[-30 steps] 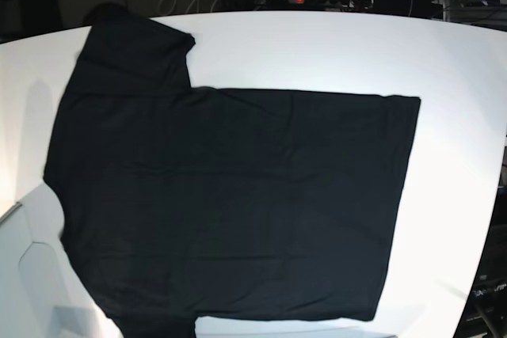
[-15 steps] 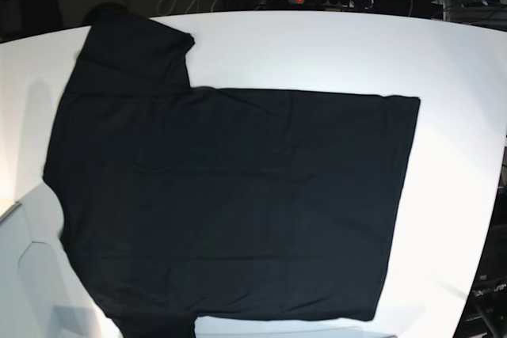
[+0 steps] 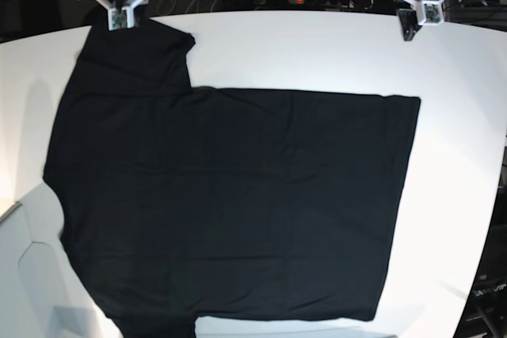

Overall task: Fold the T-shirt properly
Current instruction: 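Lower both grippers and pinch the shoulder edge of the black T-shirt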

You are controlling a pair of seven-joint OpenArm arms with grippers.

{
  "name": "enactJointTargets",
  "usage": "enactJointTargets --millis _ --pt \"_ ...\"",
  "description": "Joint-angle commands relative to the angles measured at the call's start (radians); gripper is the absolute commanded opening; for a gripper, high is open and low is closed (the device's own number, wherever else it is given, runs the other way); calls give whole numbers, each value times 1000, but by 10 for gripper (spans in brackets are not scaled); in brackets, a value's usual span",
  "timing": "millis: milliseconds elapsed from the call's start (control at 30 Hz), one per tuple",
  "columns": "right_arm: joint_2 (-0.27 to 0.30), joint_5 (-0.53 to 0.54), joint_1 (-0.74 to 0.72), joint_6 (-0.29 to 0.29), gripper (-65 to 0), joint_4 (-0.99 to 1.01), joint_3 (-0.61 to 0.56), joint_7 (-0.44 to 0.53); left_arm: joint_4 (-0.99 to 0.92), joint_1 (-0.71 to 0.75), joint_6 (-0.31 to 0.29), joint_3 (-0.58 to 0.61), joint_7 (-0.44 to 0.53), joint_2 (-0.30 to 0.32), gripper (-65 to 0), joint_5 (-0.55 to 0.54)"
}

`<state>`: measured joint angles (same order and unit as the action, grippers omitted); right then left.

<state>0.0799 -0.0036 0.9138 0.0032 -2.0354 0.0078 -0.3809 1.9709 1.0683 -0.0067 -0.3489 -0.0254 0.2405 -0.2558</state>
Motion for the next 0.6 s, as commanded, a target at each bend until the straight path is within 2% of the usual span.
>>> enactJointTargets --millis 0,133,200,267,367,433,500,567 --pt "2 -2 1 2 -650 -17 2 13 14 5 3 -6 23 4 -644 0" --pt "1 -2 -72 2 -650 -17 -4 13 11 -24 3 -6 23 3 -634 -1" --pt "1 -2 -104 2 -650 -17 -4 13 11 -36 3 -6 23 3 -571 -1" --pt "1 -2 -131 2 -648 -17 1 13 12 -47 3 -6 23 3 -459 -1" --pt "5 -2 -172 2 -569 -17 2 13 11 -75 3 -8 23 3 -292 -1" --pt "7 -2 -195 2 -506 -17 4 12 9 -96 3 -8 23 3 -233 0" --pt "7 -2 -220 2 -448 -17 19 12 9 -118 3 -9 23 3 -221 0" --pt "7 -2 -252 2 -417 -17 31 12 9 -141 3 -28 23 3 -222 0"
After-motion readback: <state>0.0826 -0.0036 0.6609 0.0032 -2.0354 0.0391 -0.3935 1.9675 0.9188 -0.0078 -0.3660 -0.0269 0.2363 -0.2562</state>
